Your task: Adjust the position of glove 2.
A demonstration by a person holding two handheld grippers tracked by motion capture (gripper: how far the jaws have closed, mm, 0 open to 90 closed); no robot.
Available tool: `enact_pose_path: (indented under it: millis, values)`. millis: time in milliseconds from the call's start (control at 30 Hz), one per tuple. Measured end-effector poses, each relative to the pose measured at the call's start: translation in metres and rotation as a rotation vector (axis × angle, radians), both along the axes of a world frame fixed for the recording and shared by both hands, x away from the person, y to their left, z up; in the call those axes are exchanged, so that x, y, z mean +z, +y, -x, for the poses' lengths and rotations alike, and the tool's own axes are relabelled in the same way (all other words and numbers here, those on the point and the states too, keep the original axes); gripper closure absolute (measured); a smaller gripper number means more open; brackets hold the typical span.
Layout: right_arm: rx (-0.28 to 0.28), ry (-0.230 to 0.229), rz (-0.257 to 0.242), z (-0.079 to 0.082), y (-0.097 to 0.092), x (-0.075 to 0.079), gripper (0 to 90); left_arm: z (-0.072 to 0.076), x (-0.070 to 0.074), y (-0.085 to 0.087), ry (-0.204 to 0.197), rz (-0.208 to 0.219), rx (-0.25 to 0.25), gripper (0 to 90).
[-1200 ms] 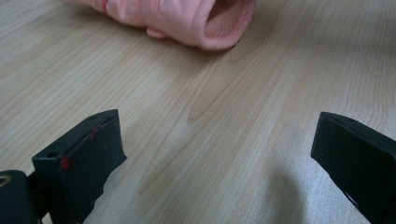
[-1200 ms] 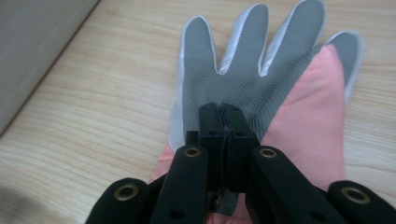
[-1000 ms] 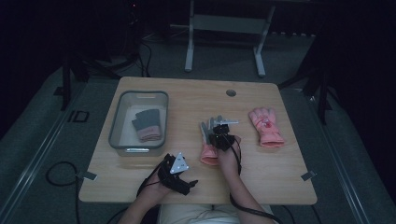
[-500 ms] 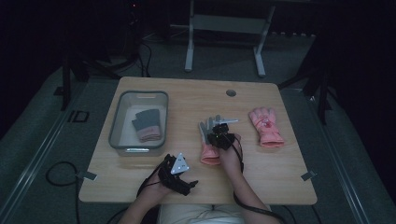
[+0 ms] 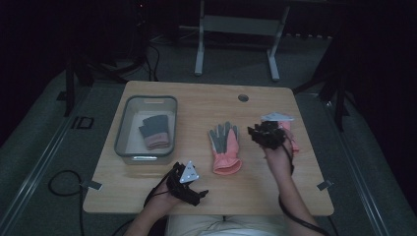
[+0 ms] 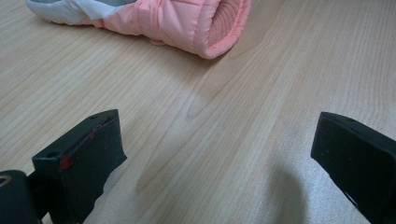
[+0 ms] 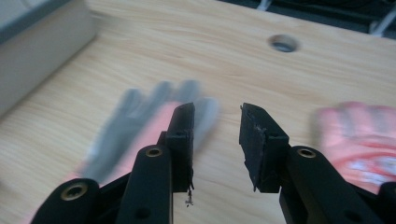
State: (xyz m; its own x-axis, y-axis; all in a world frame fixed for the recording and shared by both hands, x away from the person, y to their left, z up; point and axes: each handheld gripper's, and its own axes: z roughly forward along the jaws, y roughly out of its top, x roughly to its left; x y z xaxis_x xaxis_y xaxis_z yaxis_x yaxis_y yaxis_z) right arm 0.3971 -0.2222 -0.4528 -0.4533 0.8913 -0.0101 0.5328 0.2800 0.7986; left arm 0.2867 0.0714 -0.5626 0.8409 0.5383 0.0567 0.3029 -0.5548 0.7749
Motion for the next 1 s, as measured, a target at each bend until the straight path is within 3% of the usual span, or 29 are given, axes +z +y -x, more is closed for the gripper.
enact_pose_path:
  millis: [133,167,200,267,333,433,700,867,1000]
  values:
    - [-0.014,-0.018,0.059,-0.012,-0.045,0.001,64.2,0.0,0.0,0.0,0.001,-0.002,-0.001,2.1]
    - [-0.014,-0.018,0.059,-0.012,-0.045,0.001,64.2,0.0,0.0,0.0,-0.001,-0.003,0.001,2.1]
    - [-0.024,-0.007,0.081,-0.02,-0.067,-0.002,63.7,0.0,0.0,0.0,-0.001,-0.002,0.003,2.1]
    - [-0.019,-0.002,0.103,-0.026,-0.081,-0.005,62.8,0.0,0.0,0.0,-0.001,-0.002,0.004,2.1]
    - [-0.019,-0.002,0.103,-0.026,-0.081,-0.005,62.8,0.0,0.0,0.0,-0.002,-0.001,0.006,2.1]
    - [-0.06,0.033,0.119,-0.044,-0.108,-0.014,62.8,0.001,-0.001,-0.001,-0.005,-0.013,0.003,2.1]
    - [-0.092,0.092,0.166,-0.071,-0.113,-0.038,56.8,-0.001,-0.001,0.0,0.0,-0.006,0.012,2.1]
    - [-0.119,0.13,0.195,-0.08,-0.111,-0.055,54.6,-0.001,-0.001,0.0,-0.001,-0.008,0.013,2.1]
    - [-0.129,0.143,0.189,-0.083,-0.112,-0.067,56.5,-0.001,-0.002,-0.001,-0.002,-0.018,0.015,2.1]
